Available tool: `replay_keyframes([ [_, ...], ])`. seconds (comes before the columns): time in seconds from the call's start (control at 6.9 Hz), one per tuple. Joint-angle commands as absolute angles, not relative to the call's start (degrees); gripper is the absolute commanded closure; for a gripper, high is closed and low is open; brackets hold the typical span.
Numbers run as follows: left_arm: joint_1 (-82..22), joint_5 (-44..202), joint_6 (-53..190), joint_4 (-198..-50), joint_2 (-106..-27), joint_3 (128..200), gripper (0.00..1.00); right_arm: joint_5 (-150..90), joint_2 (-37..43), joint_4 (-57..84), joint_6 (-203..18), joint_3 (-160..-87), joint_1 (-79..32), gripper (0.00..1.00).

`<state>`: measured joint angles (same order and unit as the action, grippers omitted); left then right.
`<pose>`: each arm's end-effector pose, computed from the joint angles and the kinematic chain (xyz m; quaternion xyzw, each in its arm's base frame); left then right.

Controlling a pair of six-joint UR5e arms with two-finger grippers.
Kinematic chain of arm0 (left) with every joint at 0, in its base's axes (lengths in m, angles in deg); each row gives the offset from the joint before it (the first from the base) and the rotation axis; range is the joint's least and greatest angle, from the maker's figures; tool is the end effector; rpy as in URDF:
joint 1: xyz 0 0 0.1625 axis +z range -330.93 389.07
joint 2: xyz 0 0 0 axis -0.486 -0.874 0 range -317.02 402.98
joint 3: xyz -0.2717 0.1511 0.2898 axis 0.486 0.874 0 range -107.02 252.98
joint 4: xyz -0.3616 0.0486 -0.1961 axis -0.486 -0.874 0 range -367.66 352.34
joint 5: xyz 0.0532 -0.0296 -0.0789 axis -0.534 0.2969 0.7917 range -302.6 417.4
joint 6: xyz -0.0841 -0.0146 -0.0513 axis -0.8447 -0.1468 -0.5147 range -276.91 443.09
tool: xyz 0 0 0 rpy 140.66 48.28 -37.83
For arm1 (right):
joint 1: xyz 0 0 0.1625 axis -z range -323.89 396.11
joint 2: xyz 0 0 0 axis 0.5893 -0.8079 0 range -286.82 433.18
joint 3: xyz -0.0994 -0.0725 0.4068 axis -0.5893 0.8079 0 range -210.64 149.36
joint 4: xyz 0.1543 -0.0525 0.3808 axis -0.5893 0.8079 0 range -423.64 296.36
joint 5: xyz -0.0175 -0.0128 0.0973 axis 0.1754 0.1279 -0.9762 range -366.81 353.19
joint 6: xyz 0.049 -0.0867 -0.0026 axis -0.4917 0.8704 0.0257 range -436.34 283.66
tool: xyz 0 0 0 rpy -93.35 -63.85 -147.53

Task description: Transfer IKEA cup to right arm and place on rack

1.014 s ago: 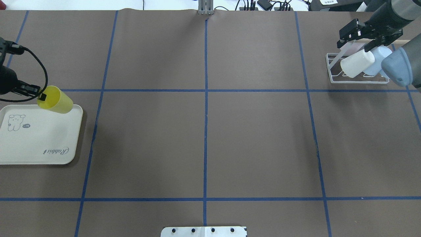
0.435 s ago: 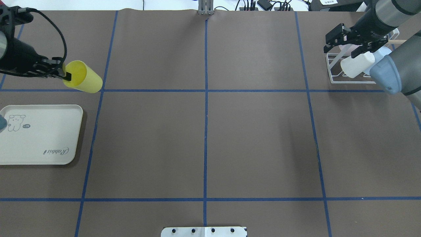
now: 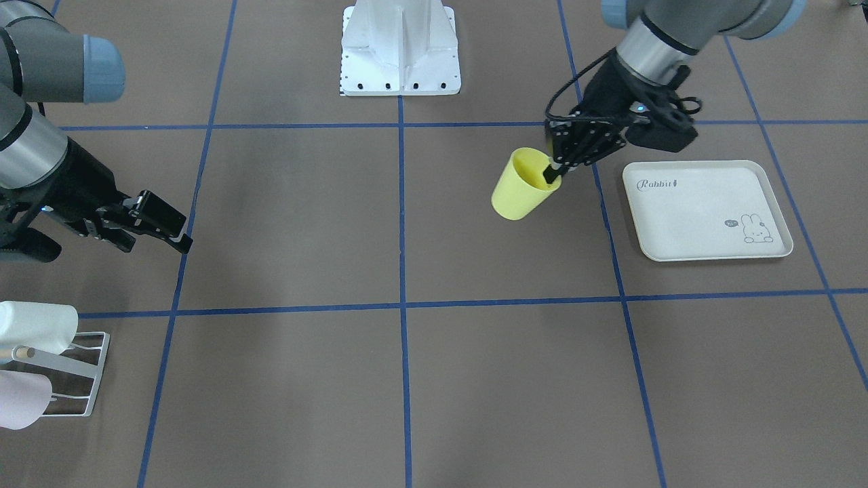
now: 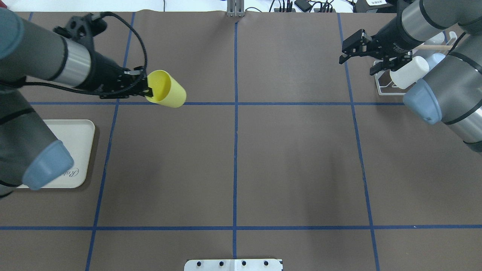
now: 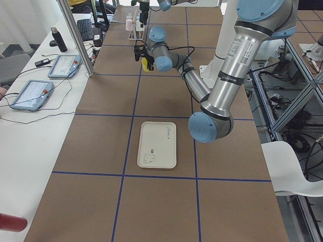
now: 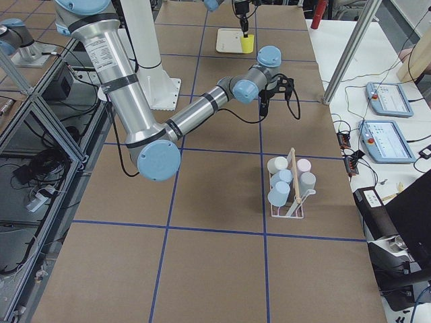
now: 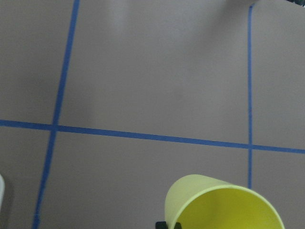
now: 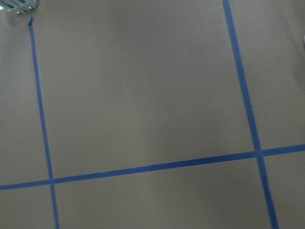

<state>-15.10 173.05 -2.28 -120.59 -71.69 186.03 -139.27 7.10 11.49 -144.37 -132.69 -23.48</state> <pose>0.3381 -0.4543 0.1942 0.0680 0.5882 -0.1484 0.7921 -0.2516 -0.5592 0.2898 0.0136 -0.5166 0.1243 0.8470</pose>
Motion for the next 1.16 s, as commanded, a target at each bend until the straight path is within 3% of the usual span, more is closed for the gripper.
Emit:
replay_keyframes([
  [0.0,-10.21,167.0,-23.32,-146.72,-73.3,180.42,1.0,-139.61,7.17,-0.83,-160.81,-134.34,-21.91,0.0],
  [0.29,-9.68,163.85,-37.27,-183.01,-72.6,168.57,1.0,-139.52,7.17,-17.58,-179.09,-135.23,-18.66,0.0],
  [0.58,-9.6,163.48,-42.76,-207.16,-72.59,159.85,1.0,-138.91,7.26,-34.21,-191.87,-134.88,-16.37,0.0],
  [1.01,-8.55,163.57,-46.17,-214.55,-73.47,158.5,1.0,-123.15,7.09,-52.59,-202.25,-134.62,-6.3,0.0],
])
